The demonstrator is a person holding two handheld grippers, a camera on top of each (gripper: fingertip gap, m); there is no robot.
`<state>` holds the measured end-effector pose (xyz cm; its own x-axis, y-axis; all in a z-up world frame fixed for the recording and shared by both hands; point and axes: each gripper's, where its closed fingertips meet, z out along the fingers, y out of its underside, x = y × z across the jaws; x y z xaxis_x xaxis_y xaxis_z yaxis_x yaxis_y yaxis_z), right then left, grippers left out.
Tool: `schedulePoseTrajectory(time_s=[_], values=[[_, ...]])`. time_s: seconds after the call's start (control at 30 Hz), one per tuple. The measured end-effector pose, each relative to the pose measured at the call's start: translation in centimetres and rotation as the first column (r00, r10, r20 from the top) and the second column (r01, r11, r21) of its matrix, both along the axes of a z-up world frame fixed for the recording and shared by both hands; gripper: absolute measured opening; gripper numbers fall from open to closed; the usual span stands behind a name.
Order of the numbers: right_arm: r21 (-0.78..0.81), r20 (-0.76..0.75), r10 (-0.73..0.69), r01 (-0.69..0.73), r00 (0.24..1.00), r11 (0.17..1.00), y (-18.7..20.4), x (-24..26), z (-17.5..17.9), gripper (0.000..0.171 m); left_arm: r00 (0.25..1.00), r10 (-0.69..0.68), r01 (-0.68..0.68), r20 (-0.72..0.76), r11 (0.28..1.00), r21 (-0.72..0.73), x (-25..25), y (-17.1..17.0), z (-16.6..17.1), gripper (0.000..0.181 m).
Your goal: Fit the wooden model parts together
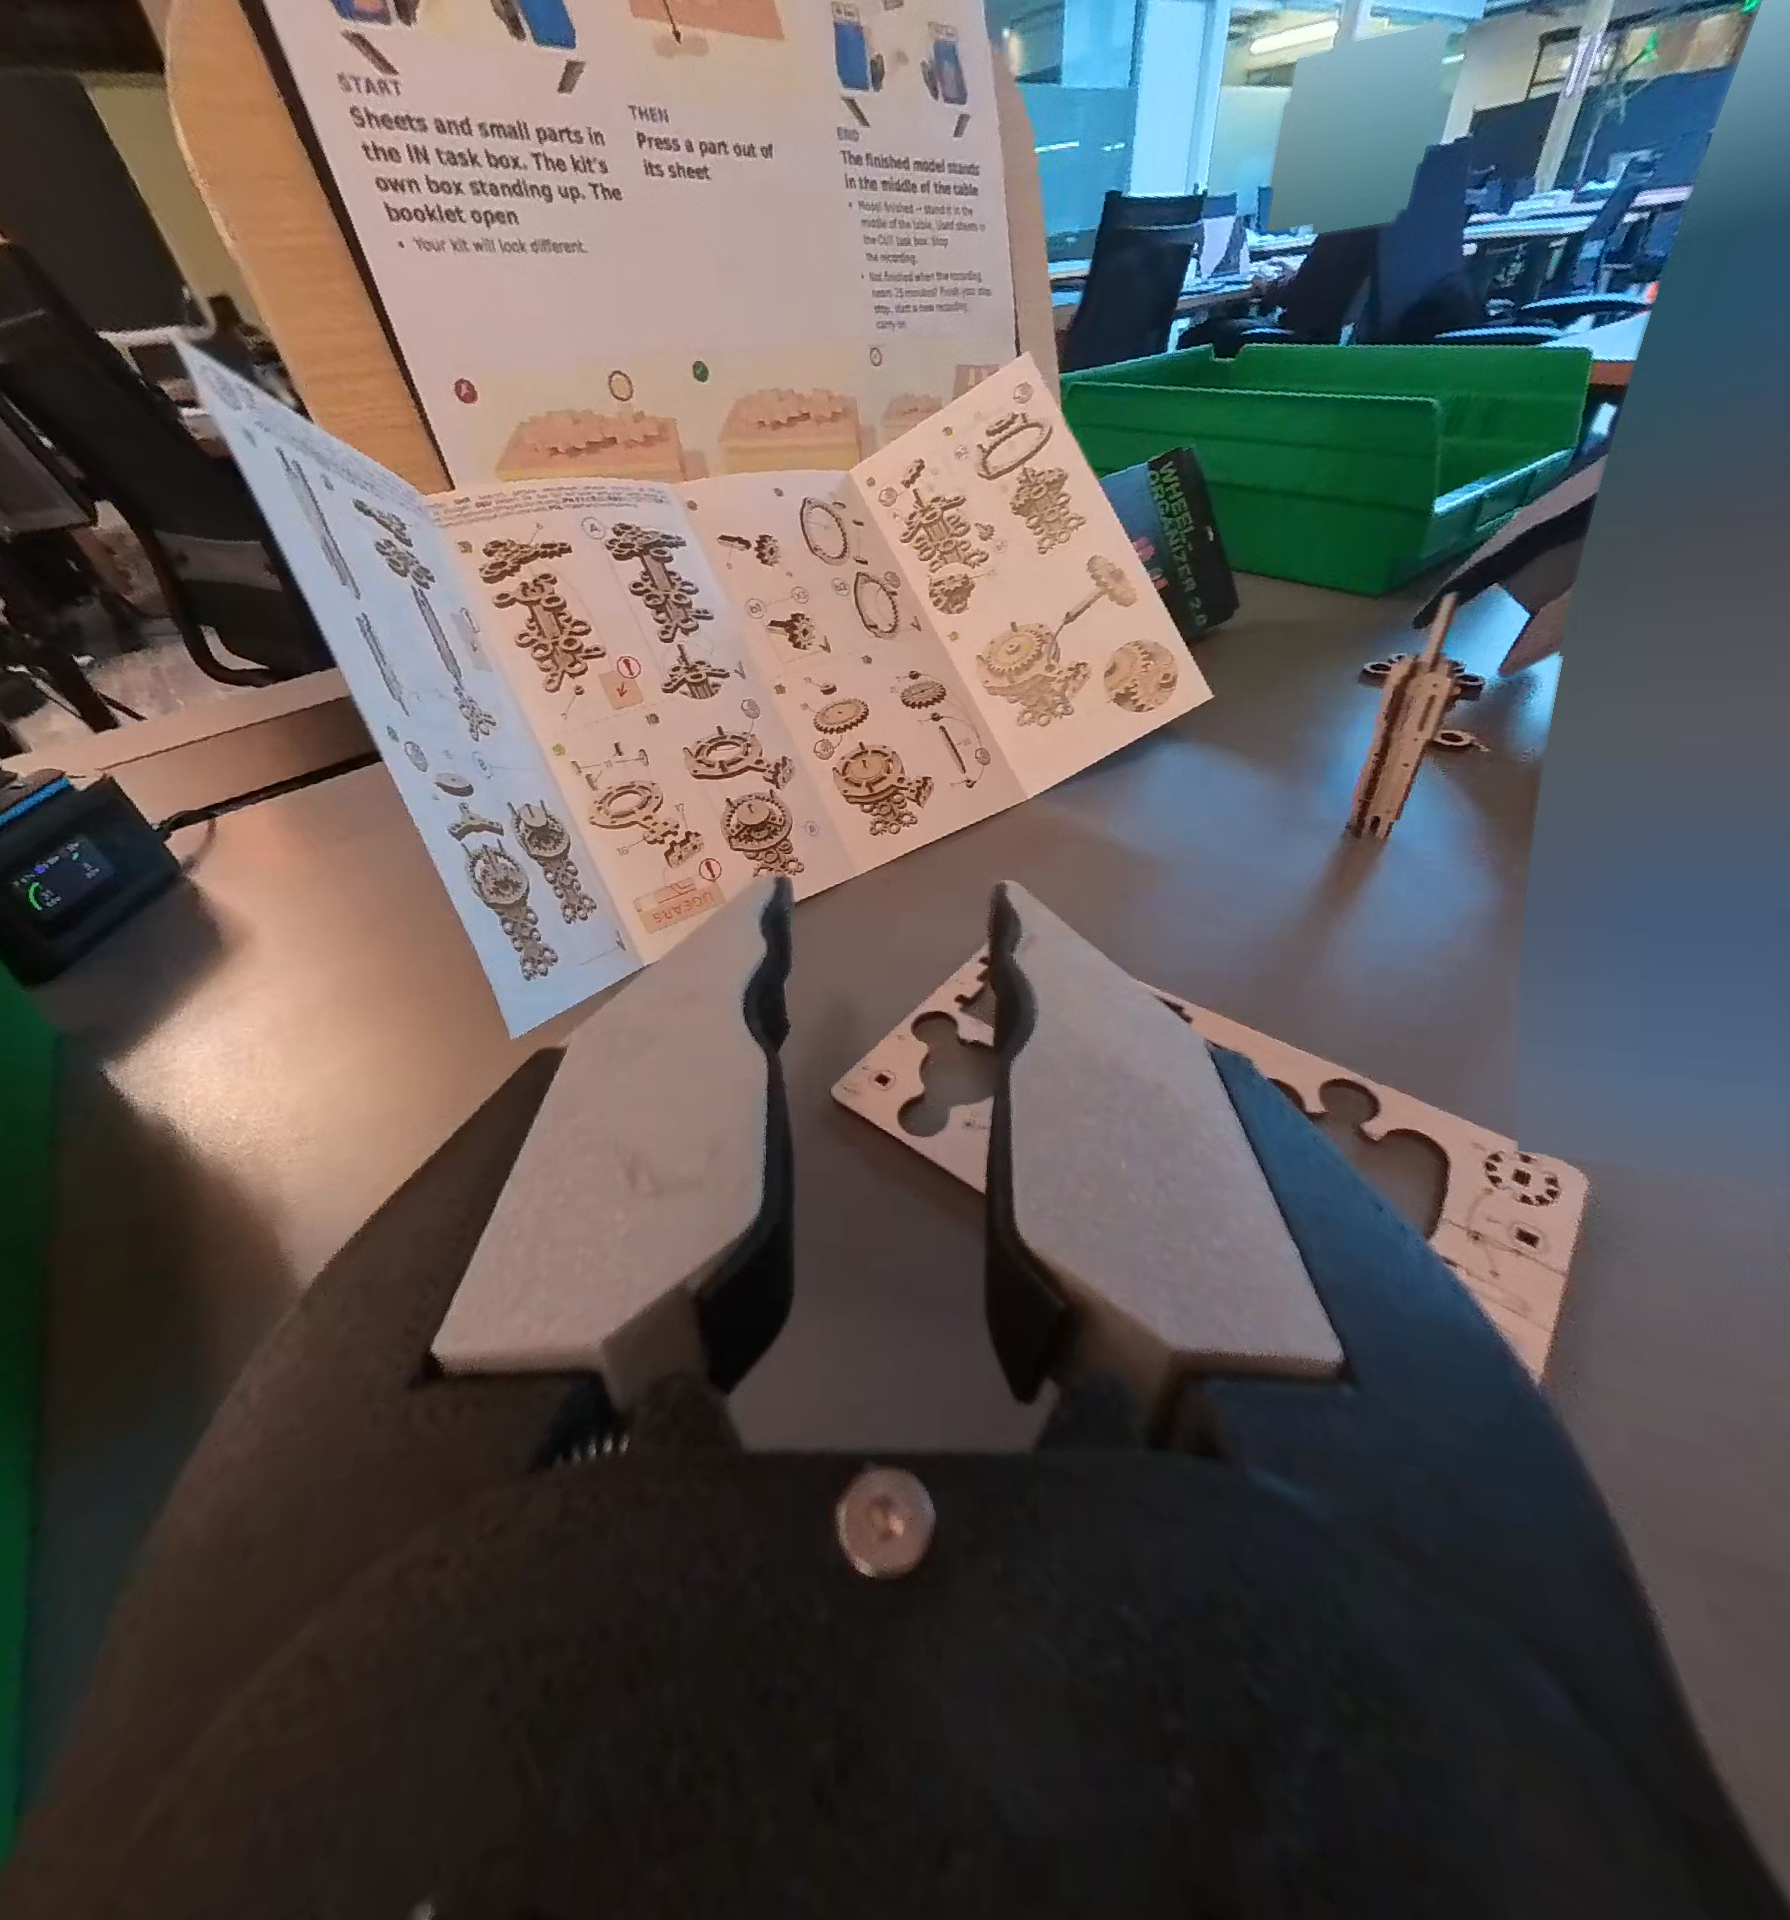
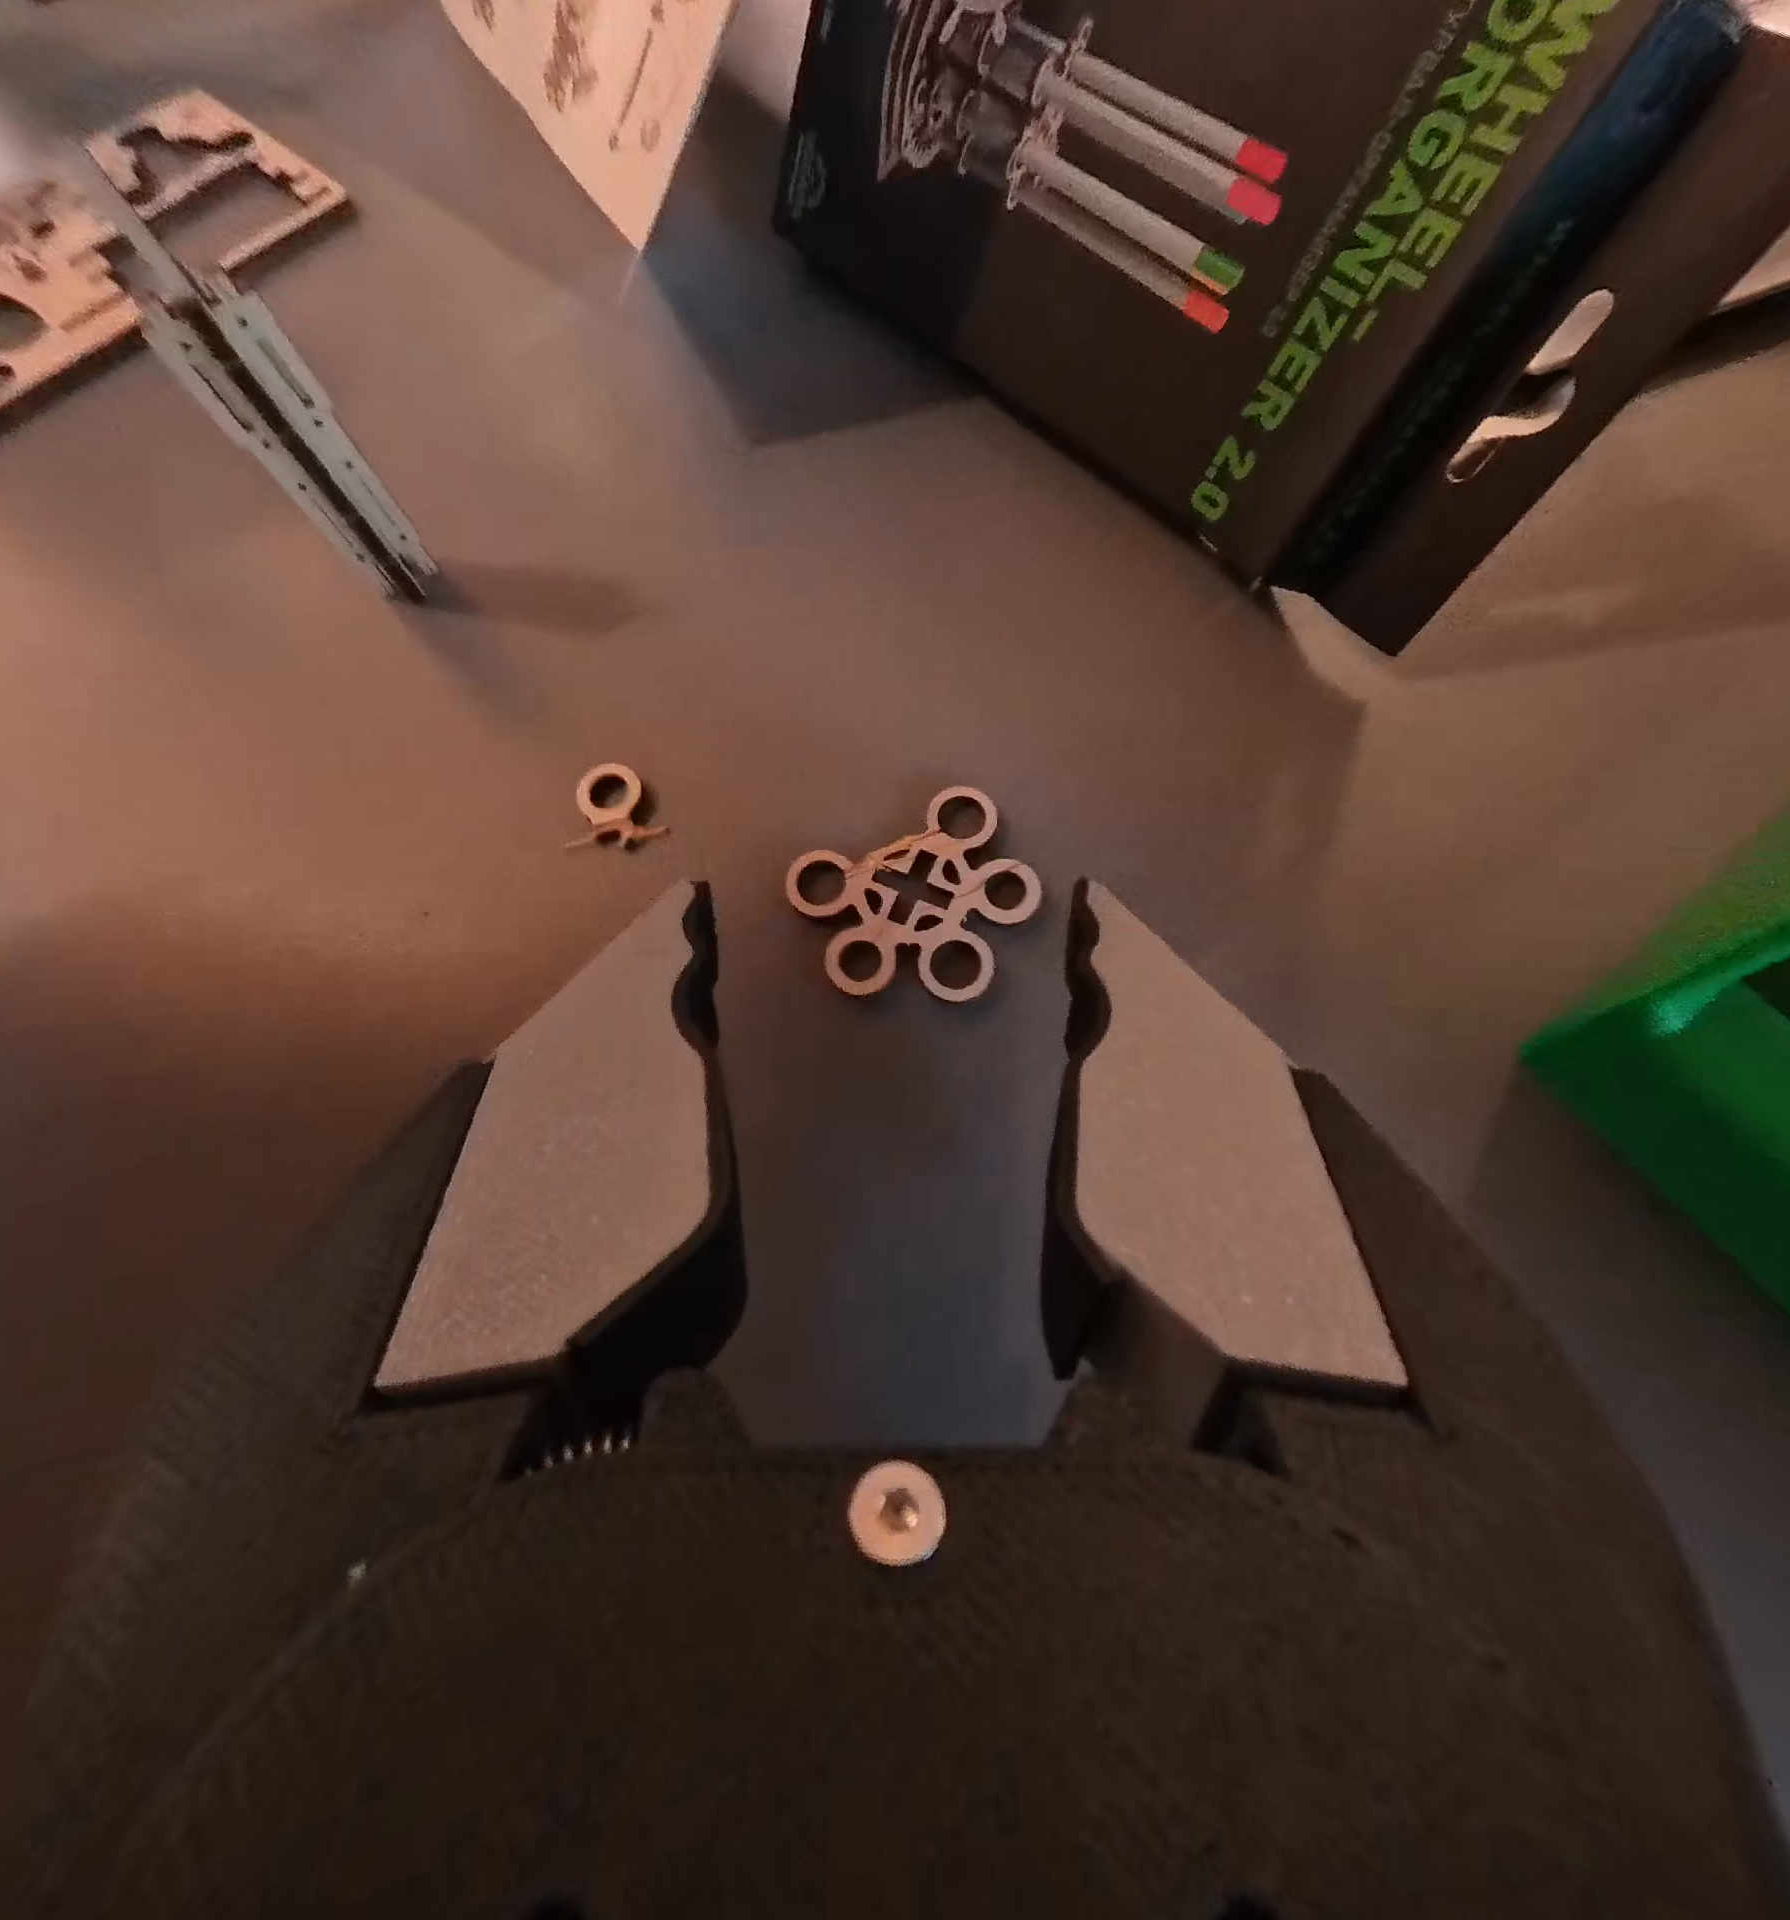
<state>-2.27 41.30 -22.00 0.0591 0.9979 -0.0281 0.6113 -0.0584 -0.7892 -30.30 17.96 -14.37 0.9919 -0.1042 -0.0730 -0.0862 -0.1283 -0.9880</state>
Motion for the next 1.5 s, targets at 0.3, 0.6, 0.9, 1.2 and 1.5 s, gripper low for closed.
schedulePoseTrajectory(time_s=[0.3, 0.6, 0.9, 1.2, 1.5], values=[[0.013, 0.088, -0.009, 0.007, 0.996, 1.000, 0.8, 0.2, -1.4, 0.053, 1.000, 0.002, -0.002, -0.015, 1.000, 0.000, 0.4, 0.0, 0.0, 0.034], [0.089, 0.094, -0.041, 0.032, 0.995, 0.996, 1.1, -0.1, -1.3, 0.030, 0.999, -0.002, 0.001, -0.045, 1.000, -0.019, 0.7, 0.1, -0.1, 0.034], [0.001, -0.077, 0.020, -0.020, 0.997, 1.000, -1.1, -1.9, 2.6, 0.030, 0.947, -0.314, 0.298, -0.074, 0.939, -0.171, 9.8, 2.6, 2.4, 0.041], [-0.047, -0.271, 0.134, -0.152, 0.953, 0.987, -3.3, -5.1, 10.3, 0.030, 0.870, -0.493, 0.469, 0.010, 0.820, -0.327, 16.6, 8.4, 0.2, 0.041], [-0.090, -0.271, 0.178, -0.209, 0.946, 0.974, -3.8, -6.4, 8.5, 0.030, 0.900, -0.436, 0.421, 0.007, 0.864, -0.275, 14.9, 9.5, -1.8, 0.037]])
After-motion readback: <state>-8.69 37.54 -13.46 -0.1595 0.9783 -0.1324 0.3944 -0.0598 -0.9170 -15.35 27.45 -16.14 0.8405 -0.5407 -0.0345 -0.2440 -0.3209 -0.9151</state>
